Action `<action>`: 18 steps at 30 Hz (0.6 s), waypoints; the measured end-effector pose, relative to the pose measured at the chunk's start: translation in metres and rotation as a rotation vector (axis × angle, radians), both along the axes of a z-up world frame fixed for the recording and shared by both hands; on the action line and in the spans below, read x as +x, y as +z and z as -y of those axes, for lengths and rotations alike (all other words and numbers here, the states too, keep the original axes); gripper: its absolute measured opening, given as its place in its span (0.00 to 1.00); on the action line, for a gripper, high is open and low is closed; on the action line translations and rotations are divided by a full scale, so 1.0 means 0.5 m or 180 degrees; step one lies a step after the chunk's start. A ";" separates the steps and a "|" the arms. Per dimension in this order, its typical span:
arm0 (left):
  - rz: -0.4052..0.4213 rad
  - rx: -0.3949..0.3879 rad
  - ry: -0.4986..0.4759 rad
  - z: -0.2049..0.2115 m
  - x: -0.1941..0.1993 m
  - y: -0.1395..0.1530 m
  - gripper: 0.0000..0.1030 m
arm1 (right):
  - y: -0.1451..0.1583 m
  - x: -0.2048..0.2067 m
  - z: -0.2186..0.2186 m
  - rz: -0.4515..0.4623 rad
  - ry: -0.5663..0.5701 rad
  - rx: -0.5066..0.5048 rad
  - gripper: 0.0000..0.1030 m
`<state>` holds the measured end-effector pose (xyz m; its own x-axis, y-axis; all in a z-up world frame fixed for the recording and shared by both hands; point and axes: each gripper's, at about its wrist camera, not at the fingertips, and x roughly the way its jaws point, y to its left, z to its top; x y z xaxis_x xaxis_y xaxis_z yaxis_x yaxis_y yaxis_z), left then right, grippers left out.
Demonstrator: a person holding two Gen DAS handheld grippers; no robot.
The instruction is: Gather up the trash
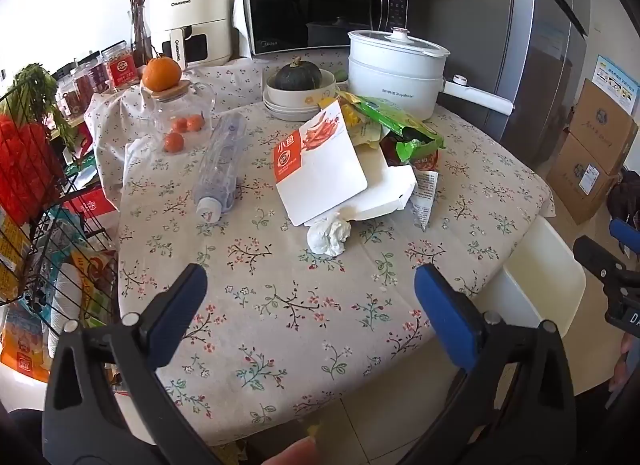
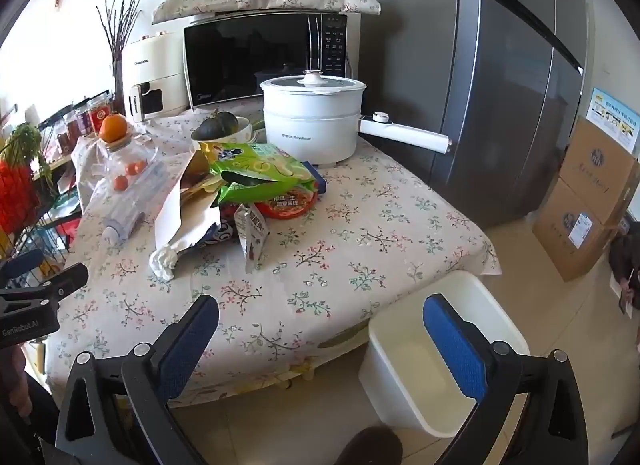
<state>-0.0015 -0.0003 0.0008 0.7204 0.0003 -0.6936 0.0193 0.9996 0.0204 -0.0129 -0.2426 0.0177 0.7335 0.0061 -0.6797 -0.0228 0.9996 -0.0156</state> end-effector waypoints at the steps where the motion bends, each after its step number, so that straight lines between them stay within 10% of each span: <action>1: 0.0015 0.0017 -0.0003 0.000 -0.002 0.001 1.00 | -0.001 0.001 0.002 0.0003 0.0003 0.0014 1.00; 18: -0.0075 0.0002 -0.0054 0.005 0.001 -0.003 1.00 | -0.008 0.000 -0.010 0.0009 0.0025 0.0055 1.00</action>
